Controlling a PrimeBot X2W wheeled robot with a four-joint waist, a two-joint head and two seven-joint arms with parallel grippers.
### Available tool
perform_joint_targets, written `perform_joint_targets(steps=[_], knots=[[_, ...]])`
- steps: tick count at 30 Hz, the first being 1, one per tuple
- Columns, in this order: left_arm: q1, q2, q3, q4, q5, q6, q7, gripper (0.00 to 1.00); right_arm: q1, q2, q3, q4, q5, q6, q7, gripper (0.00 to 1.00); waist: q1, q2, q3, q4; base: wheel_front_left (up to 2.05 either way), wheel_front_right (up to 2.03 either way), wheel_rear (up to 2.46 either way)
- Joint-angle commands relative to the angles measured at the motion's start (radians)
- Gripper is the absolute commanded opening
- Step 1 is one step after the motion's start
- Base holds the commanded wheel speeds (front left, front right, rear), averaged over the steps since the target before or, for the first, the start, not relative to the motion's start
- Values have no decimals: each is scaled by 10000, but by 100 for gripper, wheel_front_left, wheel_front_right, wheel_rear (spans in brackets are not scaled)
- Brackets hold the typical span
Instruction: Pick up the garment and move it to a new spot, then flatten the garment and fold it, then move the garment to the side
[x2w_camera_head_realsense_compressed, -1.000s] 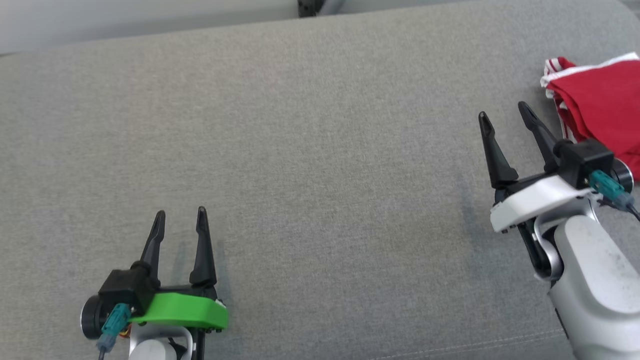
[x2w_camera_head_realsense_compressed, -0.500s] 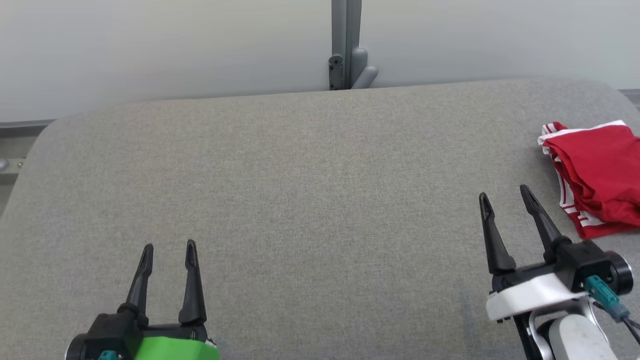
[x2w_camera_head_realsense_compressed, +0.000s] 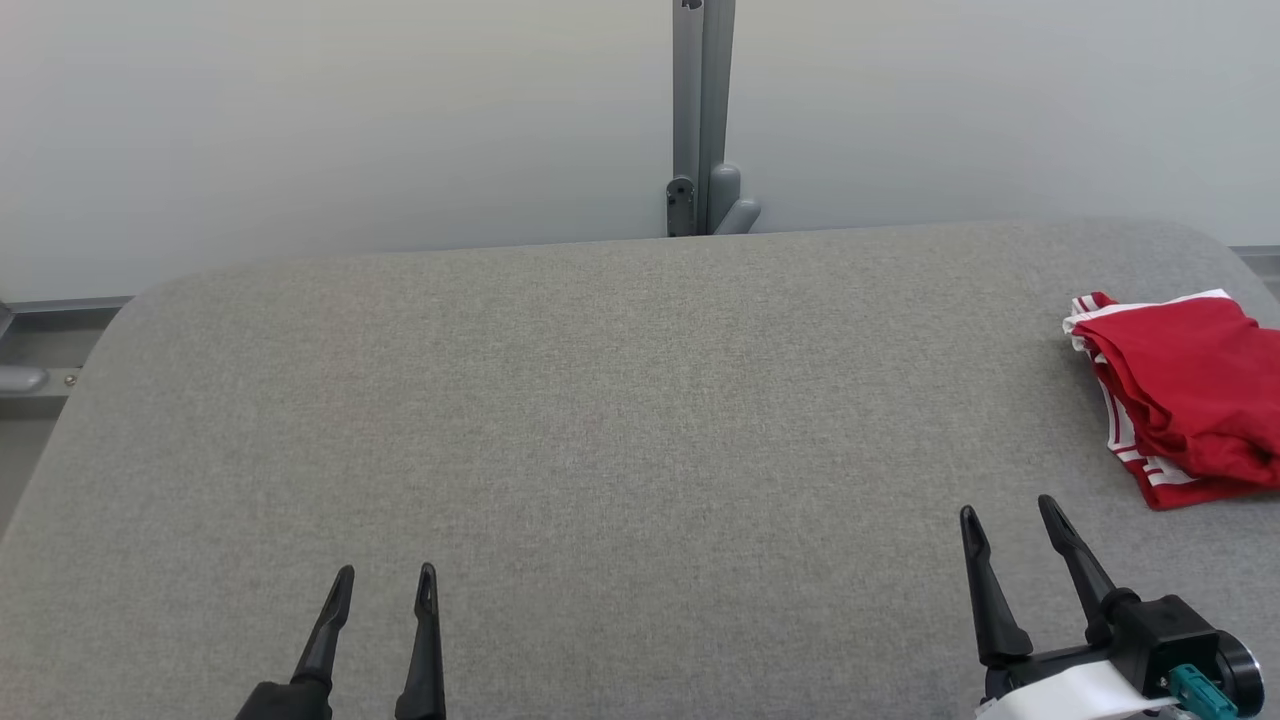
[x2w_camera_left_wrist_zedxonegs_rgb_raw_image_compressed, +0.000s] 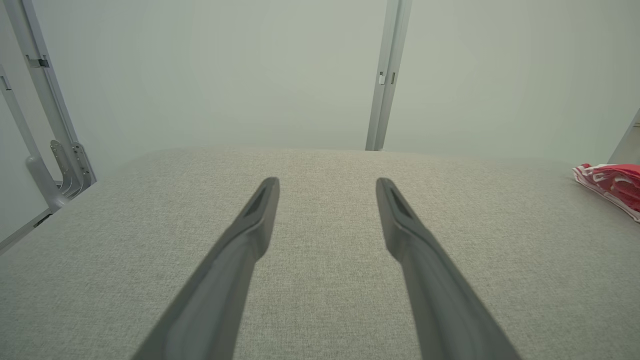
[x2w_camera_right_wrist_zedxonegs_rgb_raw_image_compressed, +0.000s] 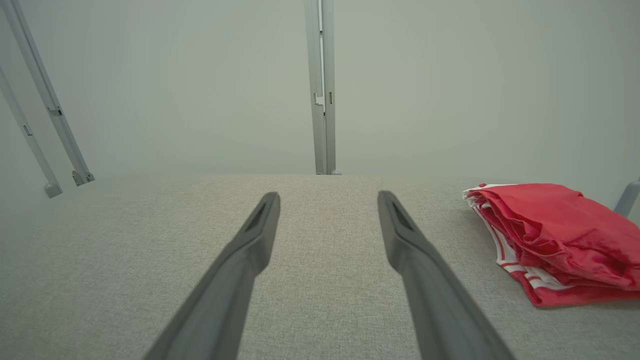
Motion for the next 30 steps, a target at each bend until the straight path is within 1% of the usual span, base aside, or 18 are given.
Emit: perform_joint_targets(steps=[1,9,12,13,16,30], knots=[[100,9,7,20,49,-24,1,100,97,11,-45,-66,-37,-10,-22,100,1,0,-15,-4,0,0,0],[97,8,-12,134,91,-70,1,100,207,45,-202,-57,-30,-10,-22,100,1,0,-124,54,0,0,0],[56,8,-5,167,187,15,1,100,210,61,-236,-28,19,-10,-22,100,1,0,-165,95,0,0,0],[38,0,-27,189,89,-3,0,0,112,61,-207,12,12,0,0,0,1,0,-159,86,0,0,0],[76,-2,-68,421,-46,-7,4,0,194,102,-177,228,97,0,18,0,1,0,-156,83,0,0,0],[-316,113,72,483,-2859,-147,465,0,-70,-83,-368,352,3124,-1,652,0,1,0,-56,27,0,0,0]])
